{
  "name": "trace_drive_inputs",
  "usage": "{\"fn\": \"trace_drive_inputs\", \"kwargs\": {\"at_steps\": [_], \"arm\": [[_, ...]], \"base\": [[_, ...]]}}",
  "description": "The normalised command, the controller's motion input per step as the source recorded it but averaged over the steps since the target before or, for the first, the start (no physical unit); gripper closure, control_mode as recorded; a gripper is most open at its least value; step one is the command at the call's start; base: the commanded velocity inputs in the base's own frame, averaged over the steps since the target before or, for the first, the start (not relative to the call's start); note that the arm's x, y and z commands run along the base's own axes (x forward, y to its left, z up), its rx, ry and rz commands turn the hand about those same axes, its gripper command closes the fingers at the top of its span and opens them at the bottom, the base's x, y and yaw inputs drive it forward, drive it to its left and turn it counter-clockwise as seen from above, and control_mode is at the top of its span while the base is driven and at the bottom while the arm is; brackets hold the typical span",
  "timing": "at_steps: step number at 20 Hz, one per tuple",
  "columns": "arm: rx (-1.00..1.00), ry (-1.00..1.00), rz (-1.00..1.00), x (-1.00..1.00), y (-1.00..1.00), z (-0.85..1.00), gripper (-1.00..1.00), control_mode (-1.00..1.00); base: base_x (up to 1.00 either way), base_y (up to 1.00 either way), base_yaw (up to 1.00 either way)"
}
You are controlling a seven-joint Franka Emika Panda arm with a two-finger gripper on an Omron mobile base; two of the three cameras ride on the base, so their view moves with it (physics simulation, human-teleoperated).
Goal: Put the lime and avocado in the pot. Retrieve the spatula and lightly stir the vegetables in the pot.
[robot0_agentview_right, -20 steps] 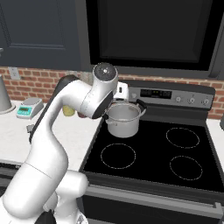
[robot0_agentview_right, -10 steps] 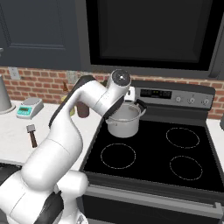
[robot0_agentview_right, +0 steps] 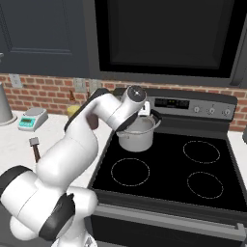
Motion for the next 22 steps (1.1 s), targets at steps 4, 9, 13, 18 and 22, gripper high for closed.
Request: {"fn": "trace_drive_inputs", "kwargs": {"at_steps": [4,9,13,18,22], "arm": [[0.00,0.06,0.00,0.54,0.00,-0.09,1.00,-1.00],[0.00,0.01,0.00,0.42,0.00,-0.24,1.00,-1.00],[0.00,0.00,0.00,0.26,0.00,-0.32,1.00,-1.00],[0.00,0.00,0.00,0.37,0.00,-0.41,1.00,-1.00],[0.00,0.07,0.00,0.37,0.00,-0.30,1.00,-1.00]], "base": [[0.00,0.00,0.00],[0.00,0.00,0.00],[0.00,0.00,0.00],[0.00,0.00,0.00],[0.00,0.00,0.00]]}}
